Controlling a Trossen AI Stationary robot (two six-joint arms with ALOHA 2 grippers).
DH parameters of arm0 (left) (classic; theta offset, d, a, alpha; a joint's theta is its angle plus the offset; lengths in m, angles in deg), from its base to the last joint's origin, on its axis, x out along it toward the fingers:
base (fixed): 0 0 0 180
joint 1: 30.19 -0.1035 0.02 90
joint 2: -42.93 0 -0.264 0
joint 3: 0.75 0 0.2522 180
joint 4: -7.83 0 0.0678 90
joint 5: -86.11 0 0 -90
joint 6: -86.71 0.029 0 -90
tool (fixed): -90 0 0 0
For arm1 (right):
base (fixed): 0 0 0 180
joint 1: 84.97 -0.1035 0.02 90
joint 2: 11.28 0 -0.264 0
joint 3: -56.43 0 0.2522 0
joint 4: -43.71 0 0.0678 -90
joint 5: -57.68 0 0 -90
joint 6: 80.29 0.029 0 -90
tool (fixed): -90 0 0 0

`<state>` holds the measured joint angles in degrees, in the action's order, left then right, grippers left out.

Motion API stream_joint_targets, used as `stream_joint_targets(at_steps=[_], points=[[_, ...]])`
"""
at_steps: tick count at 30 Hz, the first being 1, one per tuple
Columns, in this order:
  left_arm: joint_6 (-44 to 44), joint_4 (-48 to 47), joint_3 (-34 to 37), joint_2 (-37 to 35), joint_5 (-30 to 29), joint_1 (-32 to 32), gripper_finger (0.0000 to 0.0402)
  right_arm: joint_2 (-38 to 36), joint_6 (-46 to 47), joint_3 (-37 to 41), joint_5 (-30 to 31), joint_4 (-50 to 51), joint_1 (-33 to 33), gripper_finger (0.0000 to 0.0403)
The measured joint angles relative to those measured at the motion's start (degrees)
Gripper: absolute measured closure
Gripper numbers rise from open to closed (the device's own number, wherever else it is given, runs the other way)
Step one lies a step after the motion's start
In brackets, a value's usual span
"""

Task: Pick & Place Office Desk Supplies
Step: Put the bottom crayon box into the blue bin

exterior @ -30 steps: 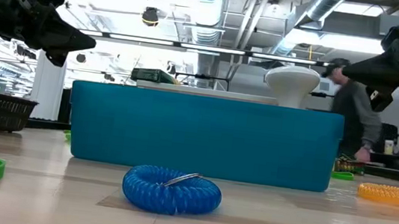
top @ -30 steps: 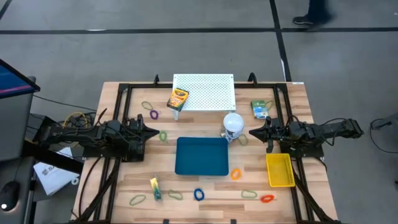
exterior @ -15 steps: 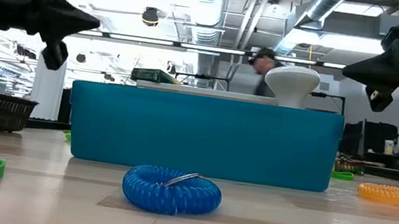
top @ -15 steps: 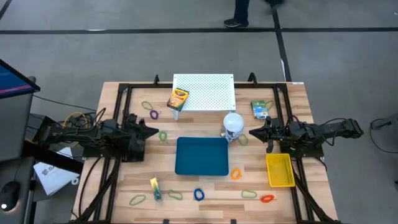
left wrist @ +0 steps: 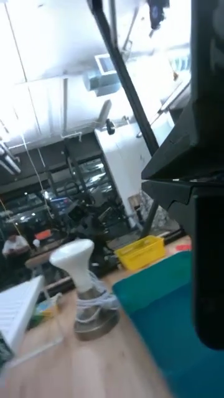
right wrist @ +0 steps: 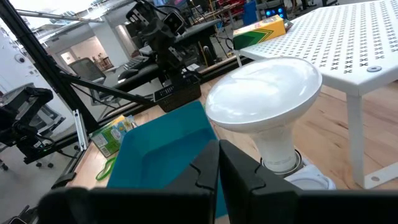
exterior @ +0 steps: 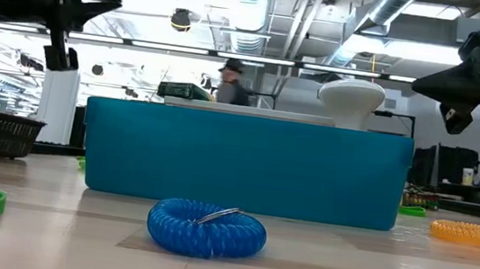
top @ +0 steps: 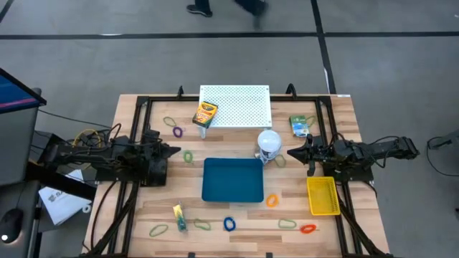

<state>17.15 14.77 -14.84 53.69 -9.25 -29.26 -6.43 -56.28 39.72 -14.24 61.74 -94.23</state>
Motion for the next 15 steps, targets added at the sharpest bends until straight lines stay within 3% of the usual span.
stream_joint_targets(at_steps=[6,9,15], points=[[-1.3,0.7,0.0,1.5,0.8,2.5,0.0394,0.0,0.0,0.0,0.0,0.0,0.0,0.0392],[-6.4,0.9,0.0,3.7,-1.0,4.6,0.0394,0.0,0.0,0.2,1.4,-1.7,0.3,0.0392],[-19.7,2.3,0.0,12.9,-6.4,11.9,0.0394,0.0,11.5,0.2,2.2,-16.4,0.5,0.0392]])
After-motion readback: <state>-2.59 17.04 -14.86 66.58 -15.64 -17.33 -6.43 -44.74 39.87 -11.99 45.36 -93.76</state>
